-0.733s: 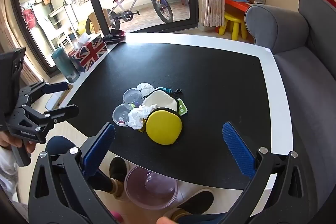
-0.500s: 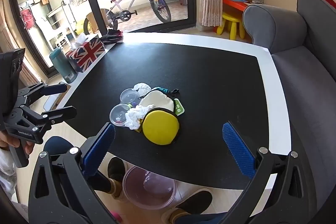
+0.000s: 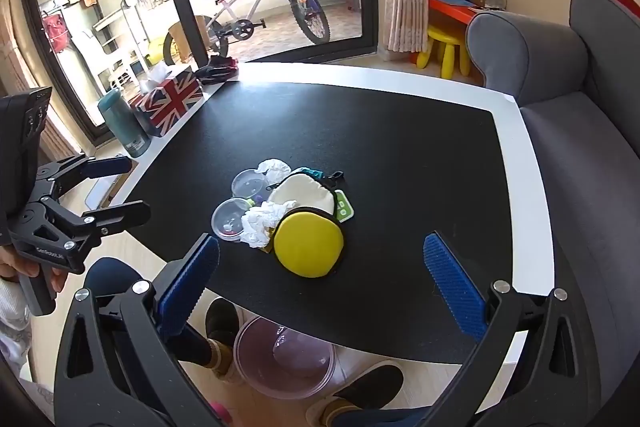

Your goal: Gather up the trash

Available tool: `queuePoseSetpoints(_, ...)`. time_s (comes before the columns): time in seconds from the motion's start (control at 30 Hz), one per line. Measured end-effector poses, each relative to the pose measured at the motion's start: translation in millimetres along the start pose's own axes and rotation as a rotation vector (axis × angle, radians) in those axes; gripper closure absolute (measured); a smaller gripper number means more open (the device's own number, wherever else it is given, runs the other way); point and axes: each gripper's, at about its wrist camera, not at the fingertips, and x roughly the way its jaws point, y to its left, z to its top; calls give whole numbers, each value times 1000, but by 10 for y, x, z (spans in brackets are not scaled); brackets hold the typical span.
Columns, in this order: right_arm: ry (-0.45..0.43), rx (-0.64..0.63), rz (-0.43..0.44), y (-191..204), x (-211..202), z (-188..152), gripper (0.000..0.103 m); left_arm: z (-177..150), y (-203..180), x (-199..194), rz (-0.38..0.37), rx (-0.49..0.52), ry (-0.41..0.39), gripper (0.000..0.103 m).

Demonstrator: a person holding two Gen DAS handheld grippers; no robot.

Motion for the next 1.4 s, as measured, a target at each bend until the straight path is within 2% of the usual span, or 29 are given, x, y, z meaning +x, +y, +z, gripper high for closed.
queuePoseSetpoints(0.27, 12, 5, 23, 1, 59, 15, 3, 11, 1, -5, 5, 8, 0, 6)
queuePoseSetpoints(1.4, 9, 2, 5, 3, 86, -40, 3, 38, 15, -38, 18, -5, -20, 6)
